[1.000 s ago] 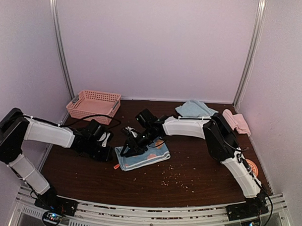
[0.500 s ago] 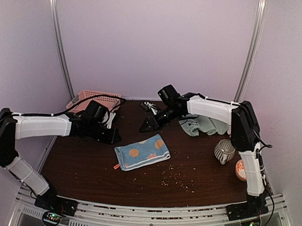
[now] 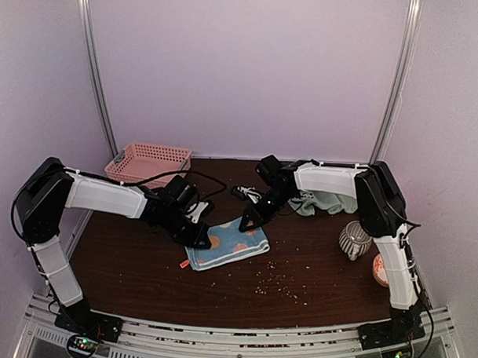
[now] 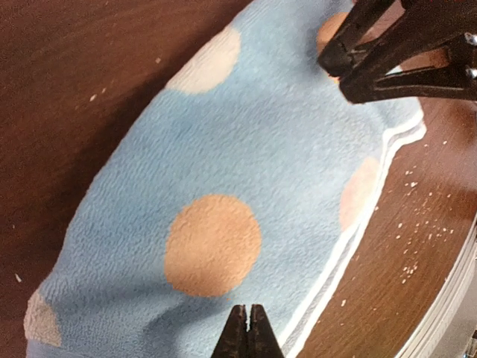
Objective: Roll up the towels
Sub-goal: Rotate the towel at the center of the board.
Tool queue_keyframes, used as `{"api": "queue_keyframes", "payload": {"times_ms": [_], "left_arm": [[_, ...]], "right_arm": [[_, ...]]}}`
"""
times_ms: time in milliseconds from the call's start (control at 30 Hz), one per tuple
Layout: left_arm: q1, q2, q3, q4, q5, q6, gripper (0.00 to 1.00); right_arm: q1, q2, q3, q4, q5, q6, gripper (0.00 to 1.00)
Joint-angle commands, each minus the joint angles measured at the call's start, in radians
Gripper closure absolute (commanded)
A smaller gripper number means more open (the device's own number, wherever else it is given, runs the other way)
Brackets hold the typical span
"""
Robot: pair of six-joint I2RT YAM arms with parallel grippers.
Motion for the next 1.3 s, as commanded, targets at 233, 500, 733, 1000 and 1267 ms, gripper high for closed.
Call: {"api": "queue_keyframes", "payload": {"times_ms": [233, 500, 733, 1000, 1267], "left_arm": [[0.007, -0.058, -0.11, -0.135, -0.188, 0.02, 1.0], [0.026, -0.019, -0.129, -0.151, -0.273, -0.002, 1.0], [0.042, 0.077, -0.04, -0.156, -0.325, 0.048, 1.0], [0.054, 0.188, 0.193, -0.177, -0.325, 0.161, 1.0], [0.054, 0.047, 0.185, -0.1, -0.241, 0.218, 1.0]], "right_arm": [[-0.004, 0.048, -0.014, -0.012, 0.012, -0.018, 0.81], [-0.006, 0.031, -0.142, 0.048, 0.052, 0.016, 0.81], [-0.004, -0.077, -0.352, 0.069, 0.085, 0.006, 0.82], [0.155, -0.238, -0.514, -0.015, -0.04, -0.143, 0.79], [0.123, -0.335, -0.435, -0.071, -0.16, -0.214, 0.73]]}}
